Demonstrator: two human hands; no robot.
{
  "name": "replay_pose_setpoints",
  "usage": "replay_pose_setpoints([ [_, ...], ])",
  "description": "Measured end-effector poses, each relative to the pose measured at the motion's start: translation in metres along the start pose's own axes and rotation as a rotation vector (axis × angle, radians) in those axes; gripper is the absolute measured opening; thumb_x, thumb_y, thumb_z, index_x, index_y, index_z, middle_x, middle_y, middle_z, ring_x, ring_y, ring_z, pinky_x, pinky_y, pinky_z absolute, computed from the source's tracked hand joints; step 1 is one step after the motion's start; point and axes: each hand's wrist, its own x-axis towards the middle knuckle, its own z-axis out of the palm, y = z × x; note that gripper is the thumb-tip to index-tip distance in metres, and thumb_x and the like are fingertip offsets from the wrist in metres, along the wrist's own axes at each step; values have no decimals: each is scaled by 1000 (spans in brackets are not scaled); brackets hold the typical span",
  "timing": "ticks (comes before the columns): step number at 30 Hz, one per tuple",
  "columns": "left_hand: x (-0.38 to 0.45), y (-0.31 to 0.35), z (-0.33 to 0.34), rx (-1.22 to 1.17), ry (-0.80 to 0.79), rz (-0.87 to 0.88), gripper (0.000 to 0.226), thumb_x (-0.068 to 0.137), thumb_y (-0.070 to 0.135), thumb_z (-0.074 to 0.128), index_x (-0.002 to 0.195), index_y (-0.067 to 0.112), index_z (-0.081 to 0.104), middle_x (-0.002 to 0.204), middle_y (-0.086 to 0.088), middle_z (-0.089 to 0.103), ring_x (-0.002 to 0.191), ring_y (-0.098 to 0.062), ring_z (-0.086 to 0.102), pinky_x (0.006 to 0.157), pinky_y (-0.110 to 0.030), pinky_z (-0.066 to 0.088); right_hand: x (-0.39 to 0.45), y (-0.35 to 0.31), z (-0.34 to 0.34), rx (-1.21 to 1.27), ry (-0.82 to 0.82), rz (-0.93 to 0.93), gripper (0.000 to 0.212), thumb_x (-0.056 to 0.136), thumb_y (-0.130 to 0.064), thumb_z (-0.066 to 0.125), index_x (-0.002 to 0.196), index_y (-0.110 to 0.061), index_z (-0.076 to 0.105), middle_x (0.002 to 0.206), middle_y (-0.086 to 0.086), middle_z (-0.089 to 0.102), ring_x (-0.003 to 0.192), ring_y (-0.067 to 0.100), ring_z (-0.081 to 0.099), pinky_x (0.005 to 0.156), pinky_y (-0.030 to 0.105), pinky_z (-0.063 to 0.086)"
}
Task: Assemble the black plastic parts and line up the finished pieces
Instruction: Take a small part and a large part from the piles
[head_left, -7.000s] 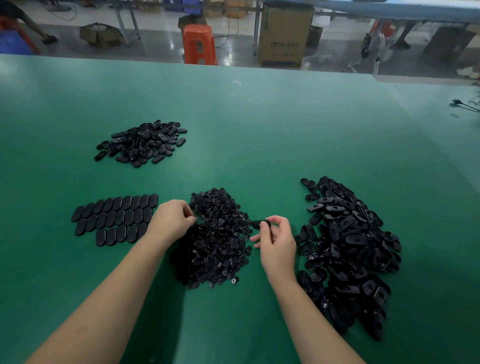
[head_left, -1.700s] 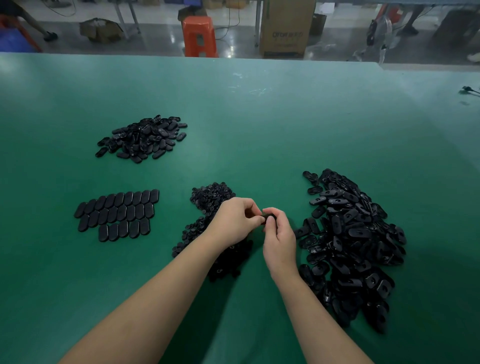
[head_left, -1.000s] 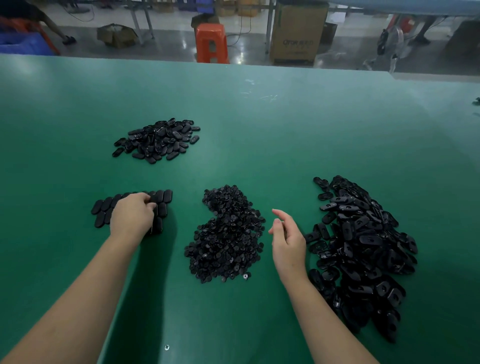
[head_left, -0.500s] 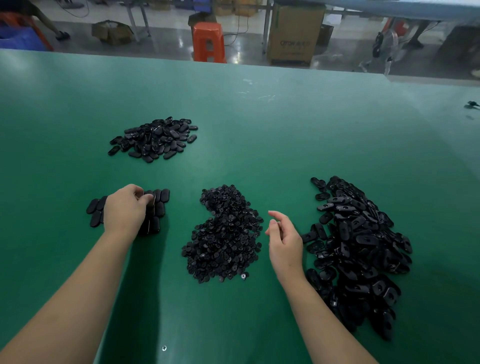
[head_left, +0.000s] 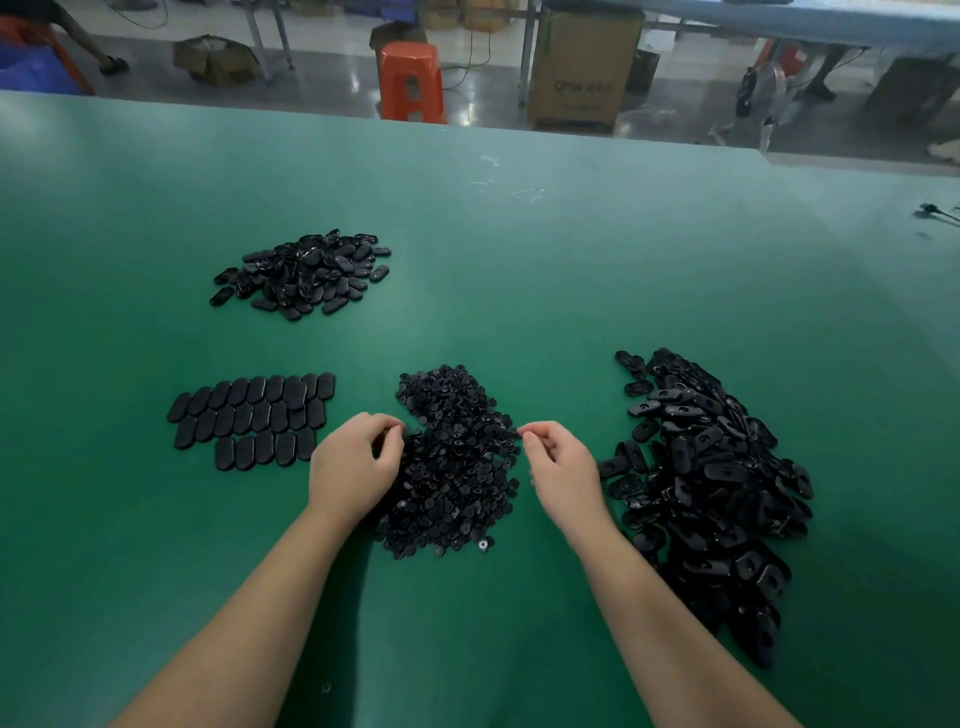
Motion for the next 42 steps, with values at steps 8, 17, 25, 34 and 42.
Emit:
replay_pose_setpoints([
  [8, 0, -2, -2, 51, -104, 25, 13, 89, 40, 60, 99, 43, 69, 87, 17, 58, 76, -3, 57, 59, -21, 40, 28, -8, -87, -1019, -335, -73, 38, 101, -17, 54, 138, -27, 55, 135, -2, 52, 113, 21, 61, 96, 38, 51],
  [17, 3, -4, -2, 10, -77, 32, 18, 90, 42, 70, 76, 46, 60, 80, 18, 57, 71, 2, 53, 54, -24, 38, 29, -2, -100, -1114, -296, -130, 23, 100, -24, 61, 123, -23, 64, 120, -2, 57, 108, 20, 60, 89, 34, 50],
  [25, 4, -4, -5, -93, -77, 9, 15, 91, 35, 73, 79, 39, 64, 84, 17, 60, 73, -7, 57, 62, -31, 48, 33, -7, -99, -927, -215, -117, 19, 97, -23, 67, 114, -18, 72, 94, -7, 56, 84, 11, 58, 80, 27, 47],
  [34, 7, -10, 0, -183, -28, -41, 11, 101, 28, 58, 90, 26, 58, 84, 13, 59, 76, -7, 54, 65, -35, 43, 15, -11, -40, 204, 27, 85, 16, 100, -5, 60, 115, -7, 59, 95, 10, 73, 77, 14, 75, 70, 22, 61],
  [42, 6, -10, 0, -251, -3, -101, 12, 102, 27, 56, 90, 30, 57, 77, 16, 67, 57, -4, 56, 53, -32, 43, 5, 14, -9, 277, 185, 28, 19, 106, -12, 50, 108, -27, 62, 86, -1, 76, 76, 17, 76, 76, 34, 63],
])
